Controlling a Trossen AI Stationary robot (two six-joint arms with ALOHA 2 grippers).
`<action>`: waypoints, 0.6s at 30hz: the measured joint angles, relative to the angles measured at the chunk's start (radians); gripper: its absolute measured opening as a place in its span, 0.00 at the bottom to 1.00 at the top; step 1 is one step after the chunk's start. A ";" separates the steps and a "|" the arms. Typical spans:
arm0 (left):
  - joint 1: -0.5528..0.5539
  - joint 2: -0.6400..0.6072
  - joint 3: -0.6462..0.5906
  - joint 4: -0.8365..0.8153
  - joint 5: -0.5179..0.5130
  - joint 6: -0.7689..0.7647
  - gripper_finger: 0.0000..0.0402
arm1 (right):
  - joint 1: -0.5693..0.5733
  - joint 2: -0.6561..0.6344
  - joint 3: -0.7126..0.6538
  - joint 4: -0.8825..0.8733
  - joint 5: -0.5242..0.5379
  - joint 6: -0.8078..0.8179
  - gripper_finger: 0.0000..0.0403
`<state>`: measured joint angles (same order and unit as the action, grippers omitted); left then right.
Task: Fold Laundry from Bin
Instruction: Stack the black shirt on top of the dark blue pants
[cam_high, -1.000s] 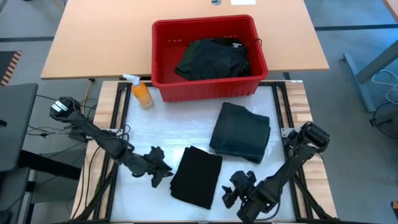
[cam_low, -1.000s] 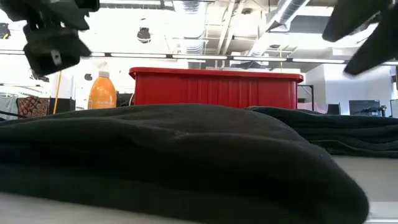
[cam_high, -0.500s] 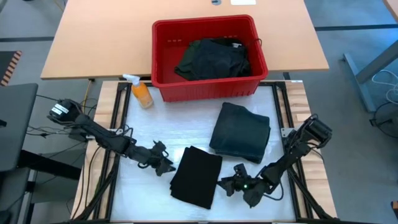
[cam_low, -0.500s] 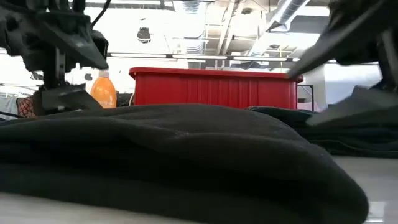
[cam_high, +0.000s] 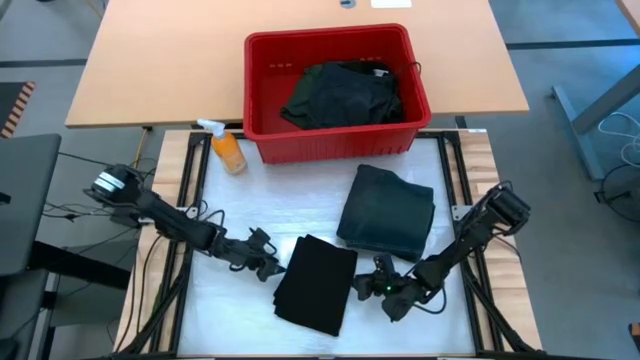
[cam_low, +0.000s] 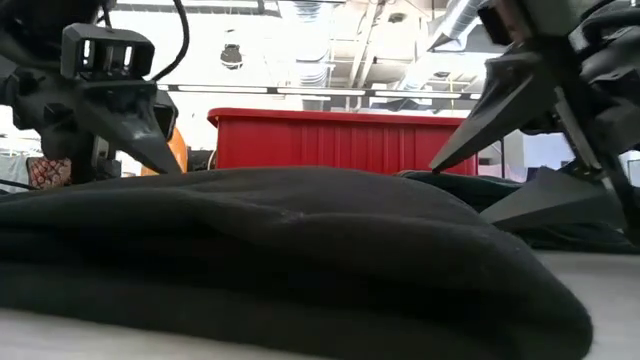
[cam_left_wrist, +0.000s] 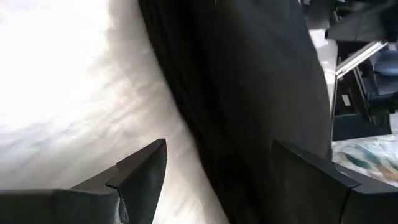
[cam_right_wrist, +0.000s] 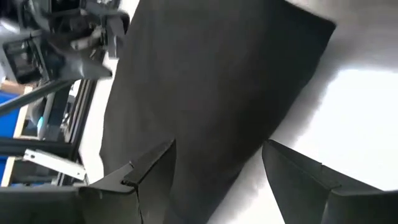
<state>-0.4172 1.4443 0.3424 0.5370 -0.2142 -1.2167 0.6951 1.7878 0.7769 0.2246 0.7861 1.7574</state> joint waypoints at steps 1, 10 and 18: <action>0.000 0.033 0.000 0.040 0.004 0.000 0.70 | -0.005 0.000 0.000 -0.004 -0.003 0.005 0.66; 0.000 0.173 0.048 0.122 0.001 0.010 0.70 | -0.007 0.101 0.045 0.046 -0.033 0.101 0.66; 0.015 0.181 0.131 0.037 0.057 0.070 0.68 | -0.050 0.160 0.100 0.172 0.045 -0.104 0.64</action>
<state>-0.4024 1.6249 0.4731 0.5741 -0.1575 -1.1469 0.6449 1.9478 0.8767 0.3966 0.8310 1.6536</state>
